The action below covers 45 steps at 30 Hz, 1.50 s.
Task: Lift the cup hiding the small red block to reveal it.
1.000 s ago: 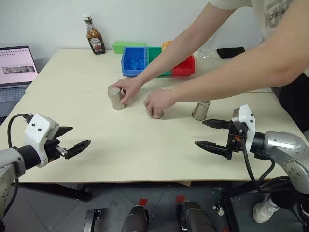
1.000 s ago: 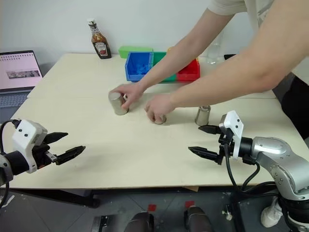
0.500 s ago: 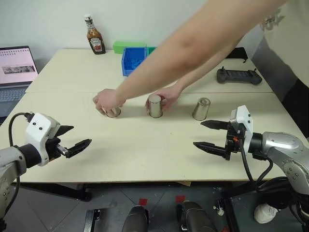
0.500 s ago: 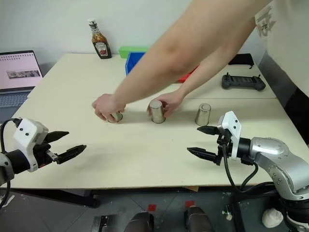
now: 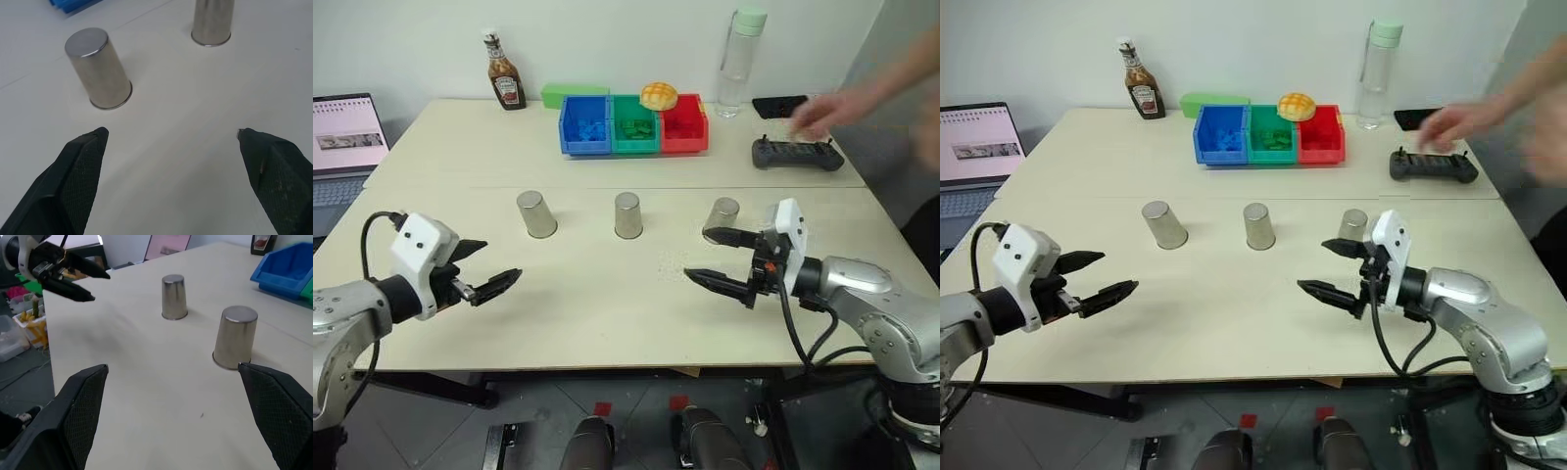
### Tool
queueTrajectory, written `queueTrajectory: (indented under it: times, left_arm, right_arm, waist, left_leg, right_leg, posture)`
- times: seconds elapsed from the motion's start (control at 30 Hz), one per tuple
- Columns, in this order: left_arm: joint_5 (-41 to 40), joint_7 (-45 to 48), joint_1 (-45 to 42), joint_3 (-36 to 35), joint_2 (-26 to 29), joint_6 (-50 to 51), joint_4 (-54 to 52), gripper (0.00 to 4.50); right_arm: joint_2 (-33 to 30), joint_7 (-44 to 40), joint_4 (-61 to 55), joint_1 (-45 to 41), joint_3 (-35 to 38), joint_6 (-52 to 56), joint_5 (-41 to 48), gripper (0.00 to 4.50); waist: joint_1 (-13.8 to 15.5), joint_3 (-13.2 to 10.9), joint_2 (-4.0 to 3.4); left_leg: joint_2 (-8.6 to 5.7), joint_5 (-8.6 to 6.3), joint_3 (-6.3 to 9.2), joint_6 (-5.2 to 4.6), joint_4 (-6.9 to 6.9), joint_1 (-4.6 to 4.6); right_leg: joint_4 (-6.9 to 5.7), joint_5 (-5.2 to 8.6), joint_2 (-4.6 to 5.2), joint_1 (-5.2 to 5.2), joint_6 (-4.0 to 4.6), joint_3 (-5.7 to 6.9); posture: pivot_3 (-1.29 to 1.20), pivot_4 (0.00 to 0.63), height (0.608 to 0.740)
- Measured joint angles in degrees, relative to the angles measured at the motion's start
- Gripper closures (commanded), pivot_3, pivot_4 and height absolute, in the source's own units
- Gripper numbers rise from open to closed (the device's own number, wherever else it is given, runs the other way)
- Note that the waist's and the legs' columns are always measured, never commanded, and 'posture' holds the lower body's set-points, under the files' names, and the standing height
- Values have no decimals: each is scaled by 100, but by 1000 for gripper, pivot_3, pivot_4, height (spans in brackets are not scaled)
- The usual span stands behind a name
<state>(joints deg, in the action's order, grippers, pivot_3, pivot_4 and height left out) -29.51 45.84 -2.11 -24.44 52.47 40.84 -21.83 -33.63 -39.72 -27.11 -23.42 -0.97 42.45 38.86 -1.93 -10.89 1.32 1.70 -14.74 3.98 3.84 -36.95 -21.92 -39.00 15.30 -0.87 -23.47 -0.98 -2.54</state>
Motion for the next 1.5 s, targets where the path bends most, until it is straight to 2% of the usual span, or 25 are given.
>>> queueTrajectory:
  times: [0.3, 0.37, 0.63, 0.87, 1.07, 1.4, 1.5]
  left_arm:
    - [-36, 110, -236, 278, 18, 2, 26, 32]
    - [-41, 143, -360, 401, 34, -5, 28, 32]
    - [-100, 327, -599, 549, 64, 9, 71, 32]
    - [-112, 362, -626, 552, 66, 13, 101, 32]
    - [-125, 348, -607, 548, 66, 24, 96, 32]
    - [-147, 346, -583, 542, 80, 32, 133, 32]
    - [-145, 344, -586, 542, 91, 32, 142, 0]
  right_arm:
    - [972, 797, 834, -817, -740, -80, -981, 0]
    - [1232, 1110, 1252, -1225, -1046, -299, -1506, 0]
    - [2397, 1894, 3170, -1975, -1134, -731, -2302, 0]
    - [2977, 1996, 4946, -2671, -919, -1268, -2563, 0]
    - [3271, 1880, 5910, -3002, -741, -1571, -2640, 0]
    - [3727, 1822, 7671, -3627, -687, -2659, -3072, 0]
    - [3788, 1804, 8031, -3834, -580, -2875, -3099, 447]
  waist:
    - [-9, 0, -1]
    - [-13, 0, -1]
    - [-13, 0, 0]
    - [-42, -1, -2]
    - [-64, -1, -2]
    - [-129, -2, -3]
    - [-129, -2, -3]
  left_leg:
    - [0, 0, -1, 0, 1, -3]
    - [0, 0, -1, 0, 2, -3]
    - [-1, 0, -3, 0, 4, -13]
    - [0, 0, -3, 0, 7, -16]
    - [0, 0, -3, 0, 7, -18]
    - [0, 0, -2, 0, 7, -18]
    - [0, 0, -1, 0, 8, -18]
  right_leg:
    - [-2, 0, -1, -6, 1, -1]
    - [-1, 0, -2, -6, 1, -1]
    - [-1, -11, -1, -17, 20, -2]
    - [-3, -13, -1, -22, 24, -1]
    - [-3, -16, -1, -23, 28, -2]
    - [-6, -16, -1, -25, 29, -2]
    - [-5, -16, -1, -25, 29, -1]
  posture:
    - [0, 150, 740]
    - [0, 150, 740]
    - [0, 150, 740]
    - [0, 150, 740]
    - [0, 150, 740]
    - [0, 150, 740]
    - [0, 150, 740]
